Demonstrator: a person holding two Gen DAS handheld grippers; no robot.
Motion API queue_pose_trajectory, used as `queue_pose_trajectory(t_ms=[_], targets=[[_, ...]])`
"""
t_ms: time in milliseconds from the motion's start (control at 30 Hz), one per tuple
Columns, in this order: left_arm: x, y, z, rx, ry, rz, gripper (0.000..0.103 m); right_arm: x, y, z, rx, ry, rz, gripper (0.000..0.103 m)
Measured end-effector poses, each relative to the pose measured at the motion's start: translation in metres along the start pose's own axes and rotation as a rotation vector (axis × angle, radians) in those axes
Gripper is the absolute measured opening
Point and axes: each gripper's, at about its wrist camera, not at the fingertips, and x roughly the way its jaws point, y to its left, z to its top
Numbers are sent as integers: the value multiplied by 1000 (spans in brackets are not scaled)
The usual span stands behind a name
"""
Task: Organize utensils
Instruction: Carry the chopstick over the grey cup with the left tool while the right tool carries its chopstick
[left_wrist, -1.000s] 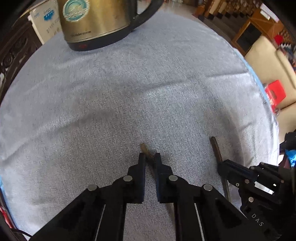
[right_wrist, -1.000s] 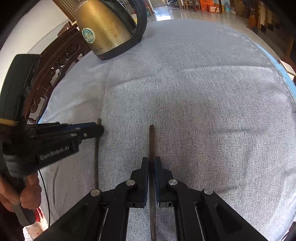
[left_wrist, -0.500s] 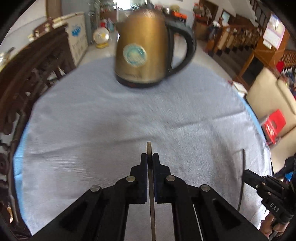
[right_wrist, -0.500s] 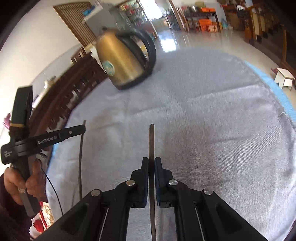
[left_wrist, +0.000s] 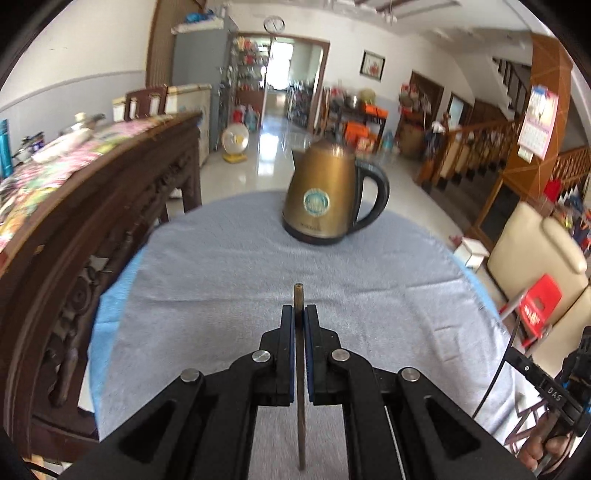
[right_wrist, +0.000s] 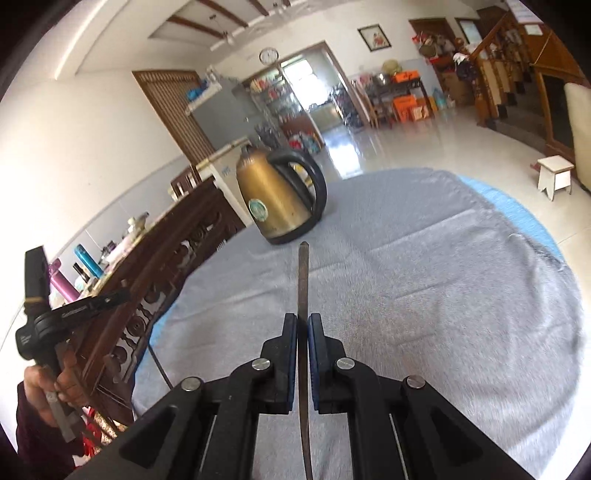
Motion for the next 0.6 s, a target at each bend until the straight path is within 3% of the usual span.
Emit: queue_pose_trajectory(t_ms=[267,600], targets=[[-71,-3,-21,-2,-119,26,5,-49,14,-9,-7,-103,0,7],[-118,-13,-39,26,-150,20,4,-97,32,-13,-53,-190,5,7]])
